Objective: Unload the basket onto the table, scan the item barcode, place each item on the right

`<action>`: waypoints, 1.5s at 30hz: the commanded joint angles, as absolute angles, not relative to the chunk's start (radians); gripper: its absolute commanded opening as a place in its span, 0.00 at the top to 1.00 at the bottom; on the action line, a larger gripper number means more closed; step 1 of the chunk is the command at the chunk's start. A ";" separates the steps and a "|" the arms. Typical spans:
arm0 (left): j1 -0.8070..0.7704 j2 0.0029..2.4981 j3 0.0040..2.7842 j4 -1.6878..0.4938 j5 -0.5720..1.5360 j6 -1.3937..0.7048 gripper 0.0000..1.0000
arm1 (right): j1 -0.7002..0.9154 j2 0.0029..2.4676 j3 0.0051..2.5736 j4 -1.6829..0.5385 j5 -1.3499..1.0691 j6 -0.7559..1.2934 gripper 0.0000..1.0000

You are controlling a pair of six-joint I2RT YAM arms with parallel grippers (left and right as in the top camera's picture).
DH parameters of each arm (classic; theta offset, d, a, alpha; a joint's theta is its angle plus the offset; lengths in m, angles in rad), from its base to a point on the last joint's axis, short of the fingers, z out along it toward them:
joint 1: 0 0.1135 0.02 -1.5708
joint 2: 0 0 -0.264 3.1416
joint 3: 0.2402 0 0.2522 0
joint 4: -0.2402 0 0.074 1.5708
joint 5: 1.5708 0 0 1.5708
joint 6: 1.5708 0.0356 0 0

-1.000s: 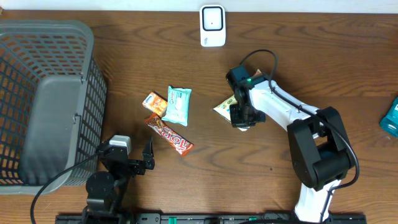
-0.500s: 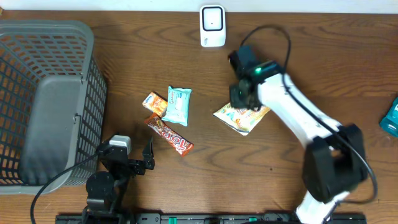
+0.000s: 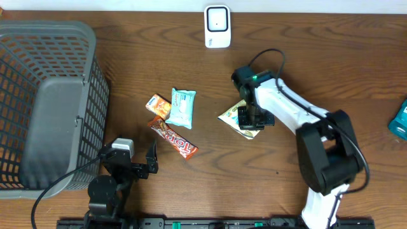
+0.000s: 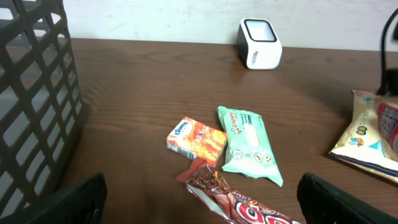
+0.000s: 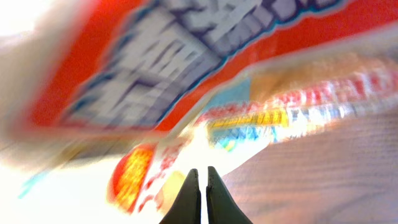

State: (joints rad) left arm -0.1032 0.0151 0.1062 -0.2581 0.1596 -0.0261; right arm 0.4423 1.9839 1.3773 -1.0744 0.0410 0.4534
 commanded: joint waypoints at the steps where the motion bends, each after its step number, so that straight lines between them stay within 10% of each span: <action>1: -0.108 0.010 0.084 -0.266 0.172 -0.028 0.02 | 0.447 1.887 1.413 -1.071 -0.118 0.398 0.88; 17: -0.108 0.010 0.084 -0.266 0.172 -0.028 0.02 | 0.456 1.924 1.370 -0.981 -0.127 0.403 0.95; 18: -0.108 0.010 0.084 -0.266 0.172 -0.028 0.02 | 0.455 1.913 1.409 -1.016 -0.127 0.403 0.91; 21: -0.108 0.010 0.084 -0.266 0.172 -0.028 0.02 | 0.445 1.871 1.527 -1.103 -0.110 0.436 0.25; 25: -0.108 0.010 0.084 -0.265 0.172 -0.028 0.02 | 0.416 1.855 1.541 -1.111 0.029 0.733 0.01; 29: -0.108 0.010 0.084 -0.266 0.172 -0.028 0.02 | 0.377 1.859 1.489 -1.062 0.136 1.006 0.01; 45: -0.108 0.010 0.084 -0.265 0.172 -0.028 0.02 | 0.346 1.859 1.185 -0.685 0.297 0.997 0.01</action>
State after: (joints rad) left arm -0.1032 0.0151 0.1062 -0.2581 0.1593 -0.0261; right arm 0.3603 1.8584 1.2430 -0.7395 0.2169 0.9836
